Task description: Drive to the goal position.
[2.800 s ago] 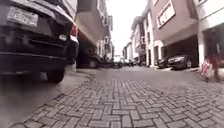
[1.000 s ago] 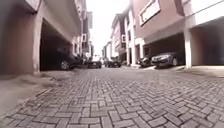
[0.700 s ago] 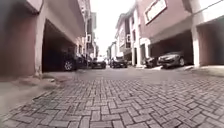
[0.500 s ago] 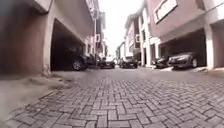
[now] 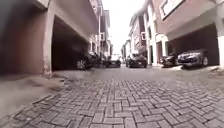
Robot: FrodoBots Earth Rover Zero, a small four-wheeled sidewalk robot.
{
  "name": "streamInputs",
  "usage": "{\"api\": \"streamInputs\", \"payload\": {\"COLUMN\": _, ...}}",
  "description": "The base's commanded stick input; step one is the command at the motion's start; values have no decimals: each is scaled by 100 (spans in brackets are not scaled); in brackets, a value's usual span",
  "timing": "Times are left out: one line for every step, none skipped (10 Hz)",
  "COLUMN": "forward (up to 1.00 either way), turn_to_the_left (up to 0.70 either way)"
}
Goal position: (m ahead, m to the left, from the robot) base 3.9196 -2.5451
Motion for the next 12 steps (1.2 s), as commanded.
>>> {"api": "streamInputs", "payload": {"forward": 69, "turn_to_the_left": 3}}
{"api": "streamInputs", "payload": {"forward": 69, "turn_to_the_left": 3}}
{"api": "streamInputs", "payload": {"forward": 69, "turn_to_the_left": 3}}
{"api": "streamInputs", "payload": {"forward": 69, "turn_to_the_left": 3}}
{"api": "streamInputs", "payload": {"forward": 69, "turn_to_the_left": 3}}
{"api": "streamInputs", "payload": {"forward": 69, "turn_to_the_left": 3}}
{"api": "streamInputs", "payload": {"forward": 69, "turn_to_the_left": 3}}
{"api": "streamInputs", "payload": {"forward": 69, "turn_to_the_left": 3}}
{"api": "streamInputs", "payload": {"forward": 69, "turn_to_the_left": 3}}
{"api": "streamInputs", "payload": {"forward": 69, "turn_to_the_left": 3}}
{"api": "streamInputs", "payload": {"forward": 69, "turn_to_the_left": 3}}
{"api": "streamInputs", "payload": {"forward": 69, "turn_to_the_left": 3}}
